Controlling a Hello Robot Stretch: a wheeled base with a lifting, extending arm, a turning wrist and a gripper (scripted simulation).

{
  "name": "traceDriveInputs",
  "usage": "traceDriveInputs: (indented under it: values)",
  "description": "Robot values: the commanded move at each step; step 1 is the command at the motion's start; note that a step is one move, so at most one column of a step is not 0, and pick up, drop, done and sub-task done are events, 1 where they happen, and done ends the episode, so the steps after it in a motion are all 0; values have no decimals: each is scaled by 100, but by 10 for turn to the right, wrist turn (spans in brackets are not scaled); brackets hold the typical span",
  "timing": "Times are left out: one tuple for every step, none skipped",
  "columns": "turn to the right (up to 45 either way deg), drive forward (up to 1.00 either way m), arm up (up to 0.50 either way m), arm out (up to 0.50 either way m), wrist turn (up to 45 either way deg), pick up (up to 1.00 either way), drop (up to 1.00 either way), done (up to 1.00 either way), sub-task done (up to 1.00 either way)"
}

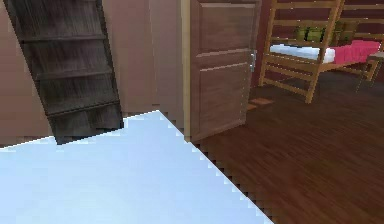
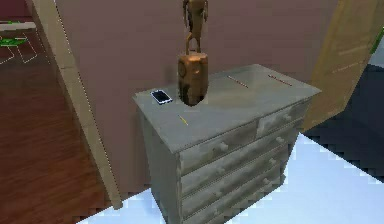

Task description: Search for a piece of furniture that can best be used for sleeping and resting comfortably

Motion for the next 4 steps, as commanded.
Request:
traceDriveInputs:
  values:
    - [60, 0, 0, 0, 0, 0, 0, 0, 0]
    - [30, 0, 0, 0, 0, 0, 0, 0, 0]
    - [0, 45, 0, 0, 0, 0, 0, 0, 0]
    - [330, 0, 0, 0, 0, 0, 0, 0, 0]
